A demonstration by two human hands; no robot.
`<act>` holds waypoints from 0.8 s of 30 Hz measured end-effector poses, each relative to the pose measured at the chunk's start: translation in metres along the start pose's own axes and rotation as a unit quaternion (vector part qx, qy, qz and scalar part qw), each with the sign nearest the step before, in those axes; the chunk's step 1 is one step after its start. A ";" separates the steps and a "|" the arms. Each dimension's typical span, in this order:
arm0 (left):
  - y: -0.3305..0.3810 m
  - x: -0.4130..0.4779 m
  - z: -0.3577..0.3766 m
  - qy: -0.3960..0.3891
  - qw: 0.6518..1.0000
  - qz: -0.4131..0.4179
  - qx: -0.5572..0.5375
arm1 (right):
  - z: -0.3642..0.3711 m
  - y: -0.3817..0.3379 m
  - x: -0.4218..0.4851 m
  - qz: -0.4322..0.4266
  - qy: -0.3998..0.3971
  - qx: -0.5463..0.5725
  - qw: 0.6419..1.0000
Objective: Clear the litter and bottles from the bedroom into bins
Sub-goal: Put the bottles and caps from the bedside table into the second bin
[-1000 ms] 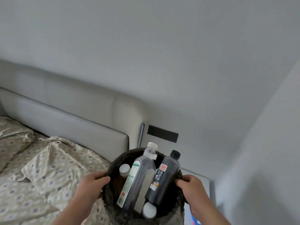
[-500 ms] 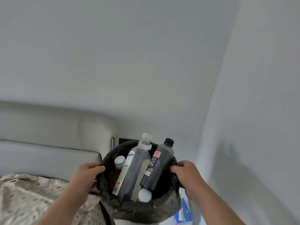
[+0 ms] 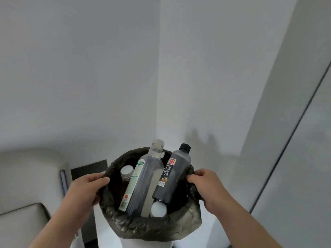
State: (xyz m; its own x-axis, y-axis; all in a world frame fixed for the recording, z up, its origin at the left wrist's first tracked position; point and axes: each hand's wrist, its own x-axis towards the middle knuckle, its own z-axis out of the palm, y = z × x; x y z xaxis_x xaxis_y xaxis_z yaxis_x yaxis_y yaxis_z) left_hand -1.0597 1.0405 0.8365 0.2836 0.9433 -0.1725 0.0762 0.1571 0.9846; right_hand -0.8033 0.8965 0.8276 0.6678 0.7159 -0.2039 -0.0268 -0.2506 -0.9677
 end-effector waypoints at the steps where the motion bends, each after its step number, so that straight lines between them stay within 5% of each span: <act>1: 0.001 -0.005 0.008 -0.021 1.000 0.002 0.003 | -0.012 0.002 -0.014 0.001 0.017 0.005 1.000; 11: 0.017 -0.106 0.147 -0.217 0.976 0.030 0.014 | -0.172 0.029 -0.163 0.004 0.212 0.030 0.977; 24: -0.014 -0.367 0.347 -0.437 0.897 0.032 0.059 | -0.392 0.116 -0.435 0.028 0.421 0.082 0.903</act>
State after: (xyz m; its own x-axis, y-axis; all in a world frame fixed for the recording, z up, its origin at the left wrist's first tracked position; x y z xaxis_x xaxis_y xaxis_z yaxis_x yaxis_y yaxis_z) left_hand -0.8331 0.5905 0.8765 0.9280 0.3522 -0.1216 0.1191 0.0290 0.9925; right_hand -0.8050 0.3002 0.8620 0.9890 -0.0610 -0.1351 -0.1417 -0.1223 -0.9823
